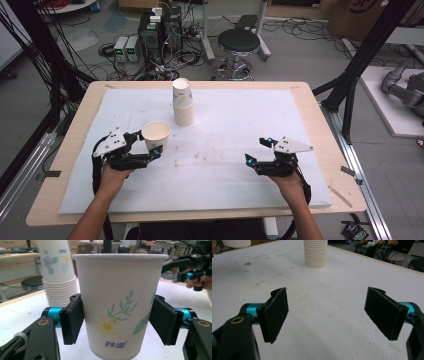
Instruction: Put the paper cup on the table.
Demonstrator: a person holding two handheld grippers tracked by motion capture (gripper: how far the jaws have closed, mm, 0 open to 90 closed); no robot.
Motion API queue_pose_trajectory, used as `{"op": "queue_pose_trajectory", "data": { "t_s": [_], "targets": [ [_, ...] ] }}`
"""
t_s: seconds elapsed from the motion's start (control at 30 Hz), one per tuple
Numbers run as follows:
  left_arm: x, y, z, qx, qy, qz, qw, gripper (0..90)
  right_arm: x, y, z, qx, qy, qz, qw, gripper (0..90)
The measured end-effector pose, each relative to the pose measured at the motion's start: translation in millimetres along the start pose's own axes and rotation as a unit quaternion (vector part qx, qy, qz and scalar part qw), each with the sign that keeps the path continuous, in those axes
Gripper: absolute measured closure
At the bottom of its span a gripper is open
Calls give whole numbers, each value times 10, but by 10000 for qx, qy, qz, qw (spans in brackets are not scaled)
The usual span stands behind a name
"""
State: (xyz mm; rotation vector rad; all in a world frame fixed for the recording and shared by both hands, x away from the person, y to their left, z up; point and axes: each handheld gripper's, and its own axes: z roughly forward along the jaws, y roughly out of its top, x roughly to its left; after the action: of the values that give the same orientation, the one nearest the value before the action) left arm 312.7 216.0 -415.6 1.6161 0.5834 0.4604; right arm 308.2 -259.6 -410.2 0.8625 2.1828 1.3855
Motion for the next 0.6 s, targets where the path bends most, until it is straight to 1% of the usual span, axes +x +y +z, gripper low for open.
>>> {"op": "queue_pose_trajectory", "data": {
  "t_s": [0.07, 0.1, 0.17, 0.2, 0.3, 0.4, 0.43, 0.47, 0.53, 0.6],
  "targets": [
    [36, -5, -31, 12, 96, -21, 10000, 315, 6, -20, -5, 62, -12, 37, 10000, 195],
    [55, -11, -43, 37, 146, -20, 9999, 315, 0, -26, -11, 48, -25, 38, 10000, 196],
    [97, -35, -62, 149, 315, -76, 9994, 309, -13, -34, -30, 4, -28, 92, 10000, 195],
    [122, -53, -75, 190, 380, -121, 9990, 305, -18, -35, -39, -4, -46, 124, 9999, 195],
    [197, -101, -97, 280, 648, -141, 9974, 306, -26, -37, -40, -5, -69, 109, 9999, 196],
    [276, -133, -115, 290, 767, -242, 9963, 310, -17, -45, -30, 37, -35, 78, 10000, 196],
    [308, -145, -120, 333, 824, -277, 9957, 310, -15, -49, -26, 33, -25, 67, 10000, 196],
    [331, -157, -122, 368, 893, -294, 9949, 310, -8, -53, -32, 53, -10, 82, 10000, 196],
    [407, -191, -140, 516, 1144, -393, 9913, 310, 0, -62, -43, 62, -7, 77, 10000, 196],
    [461, -221, -162, 714, 1426, -444, 9862, 309, -6, -69, -61, 53, -42, 62, 10000, 196]
  ]
}}
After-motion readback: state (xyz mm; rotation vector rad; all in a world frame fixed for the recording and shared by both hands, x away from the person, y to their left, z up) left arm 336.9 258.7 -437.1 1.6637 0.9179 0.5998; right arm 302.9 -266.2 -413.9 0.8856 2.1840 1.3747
